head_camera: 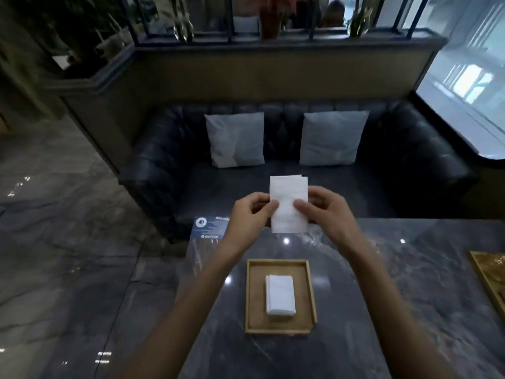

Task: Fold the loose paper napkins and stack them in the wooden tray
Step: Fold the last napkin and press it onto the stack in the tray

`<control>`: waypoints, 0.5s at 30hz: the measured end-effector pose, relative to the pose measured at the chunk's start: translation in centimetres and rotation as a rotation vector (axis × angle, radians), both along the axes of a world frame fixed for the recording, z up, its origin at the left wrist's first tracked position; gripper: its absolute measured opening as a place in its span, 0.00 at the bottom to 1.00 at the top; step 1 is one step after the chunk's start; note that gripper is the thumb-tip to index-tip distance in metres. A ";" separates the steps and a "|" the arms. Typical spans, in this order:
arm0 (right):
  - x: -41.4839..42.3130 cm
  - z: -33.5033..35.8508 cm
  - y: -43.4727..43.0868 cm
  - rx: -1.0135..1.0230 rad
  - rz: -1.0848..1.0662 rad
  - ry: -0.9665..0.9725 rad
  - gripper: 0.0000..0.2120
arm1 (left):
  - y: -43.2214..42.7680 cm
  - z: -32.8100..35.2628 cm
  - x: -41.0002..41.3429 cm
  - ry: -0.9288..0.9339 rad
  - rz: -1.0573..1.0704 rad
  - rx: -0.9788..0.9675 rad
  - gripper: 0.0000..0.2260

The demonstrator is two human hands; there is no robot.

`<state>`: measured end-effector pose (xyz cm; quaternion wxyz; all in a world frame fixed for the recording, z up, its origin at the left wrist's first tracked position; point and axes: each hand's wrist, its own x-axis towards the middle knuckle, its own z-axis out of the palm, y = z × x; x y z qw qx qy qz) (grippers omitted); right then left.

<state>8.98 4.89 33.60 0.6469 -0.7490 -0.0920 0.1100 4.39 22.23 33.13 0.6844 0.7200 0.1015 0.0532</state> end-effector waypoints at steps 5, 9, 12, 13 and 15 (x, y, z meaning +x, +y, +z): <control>0.5 -11.2 0.1 -0.166 -0.027 0.205 0.16 | 0.3 -10.6 0.5 0.262 0.022 0.087 0.04; -0.8 -20.4 0.1 -0.320 -0.043 0.398 0.11 | -0.7 -19.5 -0.5 0.483 0.031 0.080 0.05; -1.8 -26.1 0.1 -0.422 -0.093 0.527 0.11 | -1.7 -24.6 -1.0 0.606 0.048 0.105 0.04; -2.0 -27.7 0.1 -0.463 -0.101 0.564 0.10 | -2.1 -26.1 -1.0 0.652 0.047 0.119 0.05; -2.4 -30.6 -0.2 -0.527 -0.131 0.614 0.09 | -2.7 -28.6 -0.9 0.728 0.030 0.132 0.04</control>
